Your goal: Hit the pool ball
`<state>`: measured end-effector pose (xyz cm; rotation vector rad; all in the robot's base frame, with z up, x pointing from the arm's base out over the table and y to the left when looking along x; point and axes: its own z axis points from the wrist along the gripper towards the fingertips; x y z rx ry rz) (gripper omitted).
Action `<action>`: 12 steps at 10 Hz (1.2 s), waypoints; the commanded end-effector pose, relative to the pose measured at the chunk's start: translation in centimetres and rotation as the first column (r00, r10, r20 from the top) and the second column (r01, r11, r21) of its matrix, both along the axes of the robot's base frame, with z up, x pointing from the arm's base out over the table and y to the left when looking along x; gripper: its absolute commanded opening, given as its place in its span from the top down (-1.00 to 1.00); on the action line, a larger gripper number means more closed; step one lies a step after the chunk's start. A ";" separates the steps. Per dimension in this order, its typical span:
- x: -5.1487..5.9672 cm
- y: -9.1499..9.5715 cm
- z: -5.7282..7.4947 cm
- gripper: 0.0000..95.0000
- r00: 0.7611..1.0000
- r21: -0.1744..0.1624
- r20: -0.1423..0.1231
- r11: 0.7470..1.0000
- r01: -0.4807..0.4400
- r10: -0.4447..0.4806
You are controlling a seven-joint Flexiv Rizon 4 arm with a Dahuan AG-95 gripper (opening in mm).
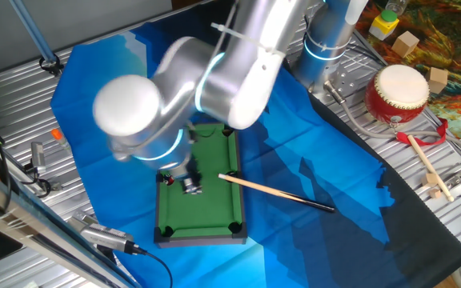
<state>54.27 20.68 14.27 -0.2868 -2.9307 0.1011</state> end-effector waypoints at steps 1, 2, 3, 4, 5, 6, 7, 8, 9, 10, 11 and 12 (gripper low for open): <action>2.5 -0.5 1.8 1.00 0.991 -0.014 0.106 0.996 -0.086 0.087; 2.5 -0.4 1.9 1.00 0.990 -0.004 0.110 0.996 -0.085 0.085; 2.3 -0.2 2.1 0.60 0.990 0.015 0.114 0.997 -0.079 0.077; 2.2 -0.1 2.1 0.60 0.990 0.016 0.118 0.997 -0.079 0.076; 2.1 0.0 2.2 0.60 0.990 0.018 0.121 0.997 -0.080 0.077; 1.8 0.1 2.1 0.20 0.987 0.025 0.135 0.995 -0.093 0.089; 1.3 0.1 1.9 0.20 0.984 0.041 0.148 0.994 -0.103 0.096; 0.9 0.1 1.6 0.20 0.985 0.043 0.147 0.994 -0.101 0.093; 0.4 0.2 1.2 0.20 0.985 0.047 0.147 0.994 -0.098 0.090; 0.0 0.2 0.7 0.20 0.986 0.050 0.146 0.994 -0.094 0.086; -0.4 0.3 0.5 0.20 0.987 0.053 0.141 0.995 -0.088 0.080; -1.1 0.4 -0.1 0.20 0.989 0.056 0.129 0.996 -0.074 0.067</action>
